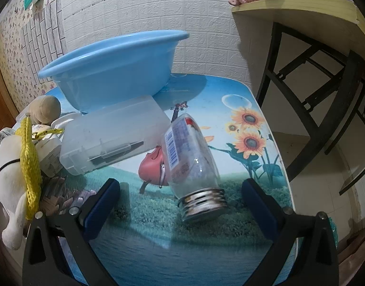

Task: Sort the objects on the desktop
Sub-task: 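Hold the glass jar and candy bag above the table, then carry the jar and candy bag over the blue basin and release both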

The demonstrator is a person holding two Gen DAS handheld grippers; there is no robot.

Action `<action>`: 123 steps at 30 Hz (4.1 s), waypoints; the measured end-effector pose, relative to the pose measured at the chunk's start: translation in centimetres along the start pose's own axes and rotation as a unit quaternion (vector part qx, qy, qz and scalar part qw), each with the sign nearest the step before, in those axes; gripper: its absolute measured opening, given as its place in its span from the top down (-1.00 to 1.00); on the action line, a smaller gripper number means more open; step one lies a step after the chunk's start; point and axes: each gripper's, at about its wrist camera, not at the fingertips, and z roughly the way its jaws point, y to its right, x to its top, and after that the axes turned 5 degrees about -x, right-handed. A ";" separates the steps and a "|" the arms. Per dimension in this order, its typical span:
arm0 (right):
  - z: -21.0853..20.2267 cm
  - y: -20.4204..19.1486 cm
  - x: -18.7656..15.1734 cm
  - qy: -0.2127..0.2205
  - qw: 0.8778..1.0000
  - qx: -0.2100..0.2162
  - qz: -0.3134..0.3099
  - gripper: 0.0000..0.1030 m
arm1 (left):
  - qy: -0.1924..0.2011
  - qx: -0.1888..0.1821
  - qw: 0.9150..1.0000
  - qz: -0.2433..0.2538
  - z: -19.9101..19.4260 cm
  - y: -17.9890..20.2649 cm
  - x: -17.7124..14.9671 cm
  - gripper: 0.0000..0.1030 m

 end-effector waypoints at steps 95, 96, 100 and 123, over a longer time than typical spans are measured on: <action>-8.7 -0.8 5.7 0.107 0.987 0.116 0.027 0.24 | 0.064 -0.087 0.992 0.066 -6.9 7.2 7.2 0.47; -9.0 -1.1 6.3 0.114 0.985 0.125 0.028 0.24 | 0.067 -0.095 0.991 0.071 -6.9 7.8 7.8 0.47; -9.7 -1.7 8.0 0.134 0.981 0.137 0.024 0.24 | 0.077 -0.112 0.987 0.084 -7.1 9.5 9.0 0.47; -6.3 -2.5 10.8 0.118 0.978 0.171 0.033 0.24 | -0.009 -0.090 0.996 -0.003 -2.7 3.8 5.3 -0.30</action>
